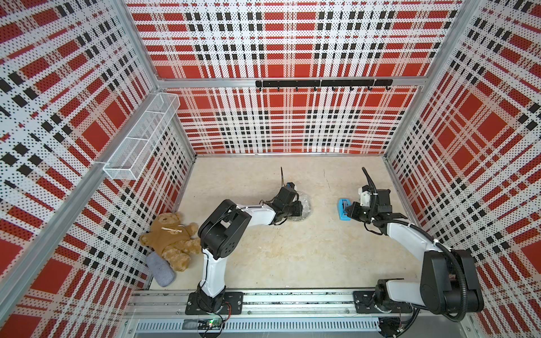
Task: Wrap dinner plates in bubble wrap
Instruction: Pull the tape from the tape cutter.
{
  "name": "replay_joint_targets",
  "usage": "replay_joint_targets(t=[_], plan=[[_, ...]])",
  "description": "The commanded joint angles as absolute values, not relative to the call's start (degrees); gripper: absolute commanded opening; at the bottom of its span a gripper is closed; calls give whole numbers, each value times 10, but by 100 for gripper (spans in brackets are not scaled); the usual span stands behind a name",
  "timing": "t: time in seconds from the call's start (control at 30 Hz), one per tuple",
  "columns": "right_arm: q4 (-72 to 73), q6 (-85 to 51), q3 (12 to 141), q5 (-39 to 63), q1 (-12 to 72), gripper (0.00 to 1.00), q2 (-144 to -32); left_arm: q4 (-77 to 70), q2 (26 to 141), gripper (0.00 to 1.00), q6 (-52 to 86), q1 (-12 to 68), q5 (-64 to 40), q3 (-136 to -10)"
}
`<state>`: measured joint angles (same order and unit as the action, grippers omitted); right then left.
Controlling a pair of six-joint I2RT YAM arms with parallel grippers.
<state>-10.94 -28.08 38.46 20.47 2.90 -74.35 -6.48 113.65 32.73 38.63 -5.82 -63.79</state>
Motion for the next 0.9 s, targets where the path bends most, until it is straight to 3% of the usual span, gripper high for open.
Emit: replay_joint_targets(t=[0.0, 0.87], plan=[[-146, -280, 389, 192, 31, 0, -716, 20, 1178, 27, 323, 383, -61, -612], [-230, -248, 522, 190, 30, 0, -758, 20, 1188, 27, 323, 381, -69, -616]])
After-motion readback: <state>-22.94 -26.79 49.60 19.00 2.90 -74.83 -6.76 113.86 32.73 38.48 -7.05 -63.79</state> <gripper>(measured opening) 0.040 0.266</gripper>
